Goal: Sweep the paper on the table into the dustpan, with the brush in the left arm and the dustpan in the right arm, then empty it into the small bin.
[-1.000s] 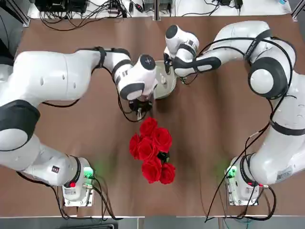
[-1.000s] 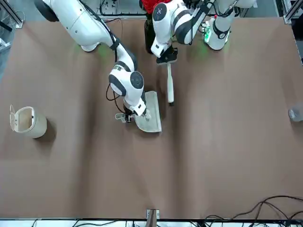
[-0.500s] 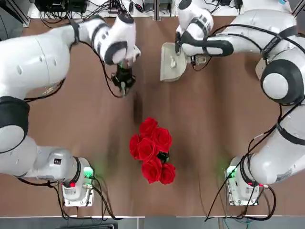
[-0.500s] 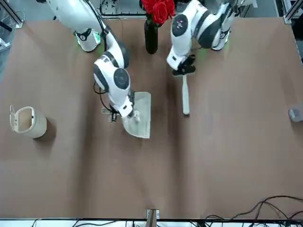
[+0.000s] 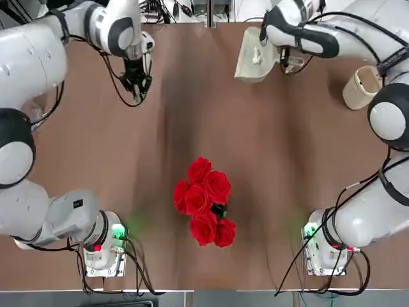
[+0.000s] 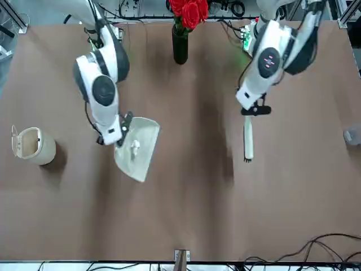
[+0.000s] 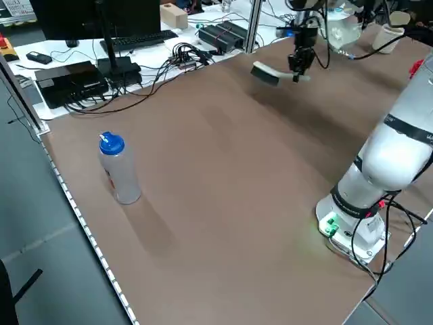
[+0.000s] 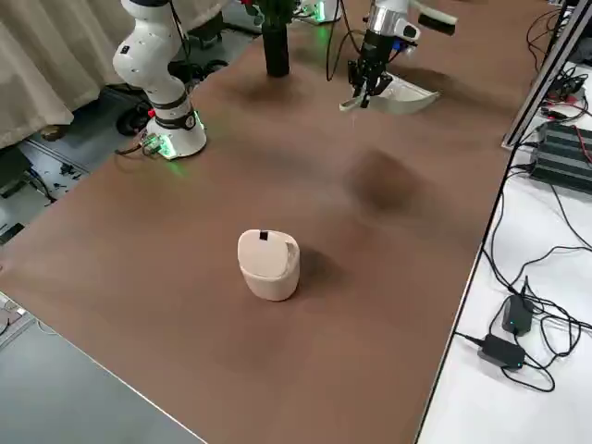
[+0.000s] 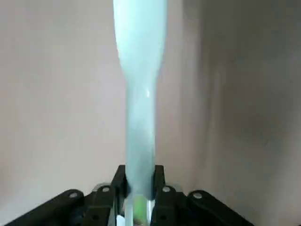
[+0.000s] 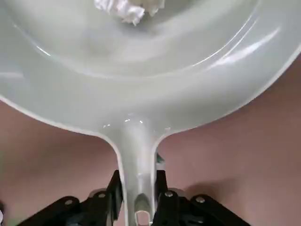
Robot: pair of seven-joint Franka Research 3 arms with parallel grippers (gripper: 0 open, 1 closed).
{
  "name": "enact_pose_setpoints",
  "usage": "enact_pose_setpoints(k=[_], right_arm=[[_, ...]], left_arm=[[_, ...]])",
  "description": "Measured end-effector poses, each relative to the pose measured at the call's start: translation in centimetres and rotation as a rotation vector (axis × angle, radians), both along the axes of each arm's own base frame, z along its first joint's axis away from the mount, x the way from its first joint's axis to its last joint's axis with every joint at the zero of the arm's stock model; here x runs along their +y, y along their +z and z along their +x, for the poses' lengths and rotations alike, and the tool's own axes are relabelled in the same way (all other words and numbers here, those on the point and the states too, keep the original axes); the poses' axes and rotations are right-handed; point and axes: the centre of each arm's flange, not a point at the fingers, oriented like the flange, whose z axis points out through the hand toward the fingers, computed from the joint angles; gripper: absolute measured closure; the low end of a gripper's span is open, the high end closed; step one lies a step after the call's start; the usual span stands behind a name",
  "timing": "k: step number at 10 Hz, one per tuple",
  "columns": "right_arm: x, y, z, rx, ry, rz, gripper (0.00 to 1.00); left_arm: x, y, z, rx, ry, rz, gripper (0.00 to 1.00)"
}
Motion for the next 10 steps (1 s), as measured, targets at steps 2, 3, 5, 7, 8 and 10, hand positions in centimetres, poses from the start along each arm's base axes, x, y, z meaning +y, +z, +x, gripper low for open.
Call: enact_pose_setpoints(k=[2, 3, 5, 7, 8, 10], right_arm=[[-6.6, 2.6, 1.2, -0.014, -0.203, 0.080, 0.68], [-10.6, 3.4, 1.8, -0.029, -0.305, 0.103, 0.68], [-17.6, 3.6, 2.2, -0.014, -0.542, 0.163, 0.68], [-19.9, 3.5, 2.0, -0.018, -0.714, 0.156, 0.68], [-20.5, 3.7, 1.9, -0.020, -0.805, 0.148, 0.68], [-22.1, 5.2, 2.0, -0.039, -0.978, 0.157, 0.68]], left_arm=[[4.4, -0.4, 1.5, 0.026, -0.042, -0.039, 0.73], [6.4, -0.7, 1.9, 0.039, -0.057, -0.056, 0.73], [10.5, -1.9, 3.0, 0.050, -0.069, -0.099, 0.73], [13.0, -4.0, 3.3, 0.054, -0.073, -0.134, 0.73], [13.8, -4.8, 3.1, 0.065, -0.074, -0.145, 0.73], [14.6, -5.9, 2.9, 0.086, -0.052, -0.152, 0.73]])
